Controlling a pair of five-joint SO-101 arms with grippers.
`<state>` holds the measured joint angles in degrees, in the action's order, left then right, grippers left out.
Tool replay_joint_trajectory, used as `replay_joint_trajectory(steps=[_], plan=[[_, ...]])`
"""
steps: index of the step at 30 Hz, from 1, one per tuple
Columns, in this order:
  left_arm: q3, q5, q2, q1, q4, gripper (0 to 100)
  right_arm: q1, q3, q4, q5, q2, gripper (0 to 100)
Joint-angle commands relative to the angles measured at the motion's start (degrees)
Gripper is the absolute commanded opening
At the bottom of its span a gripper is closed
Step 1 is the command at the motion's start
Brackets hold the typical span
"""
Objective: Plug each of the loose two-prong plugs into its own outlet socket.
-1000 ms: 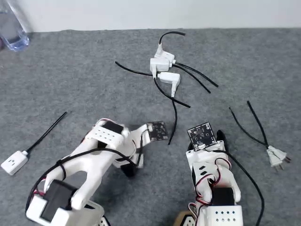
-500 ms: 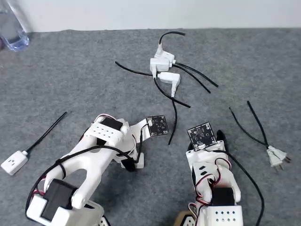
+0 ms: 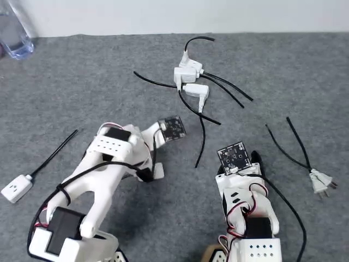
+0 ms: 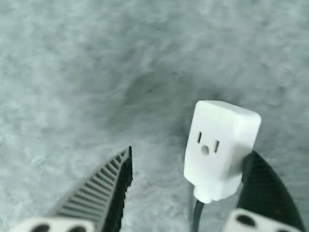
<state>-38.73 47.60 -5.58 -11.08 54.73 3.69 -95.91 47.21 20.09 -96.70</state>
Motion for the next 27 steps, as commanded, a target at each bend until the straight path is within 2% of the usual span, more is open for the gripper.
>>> replay_joint_trajectory(steps=[1,13,19,27], plan=[[2.68,0.62,-0.53,1.05,-1.05,34,-0.66,-0.88,-1.36,0.62,-0.66,26.3],[5.85,0.62,-0.53,1.23,-1.05,34,-0.66,-0.88,-1.19,0.62,-0.66,26.3],[6.2,0.62,-0.44,5.19,-5.45,34,-0.57,-0.88,-1.19,0.62,-0.66,26.3],[6.46,0.44,-0.53,7.03,-6.07,34,0.75,-0.88,-1.1,0.7,-0.31,26.3]])
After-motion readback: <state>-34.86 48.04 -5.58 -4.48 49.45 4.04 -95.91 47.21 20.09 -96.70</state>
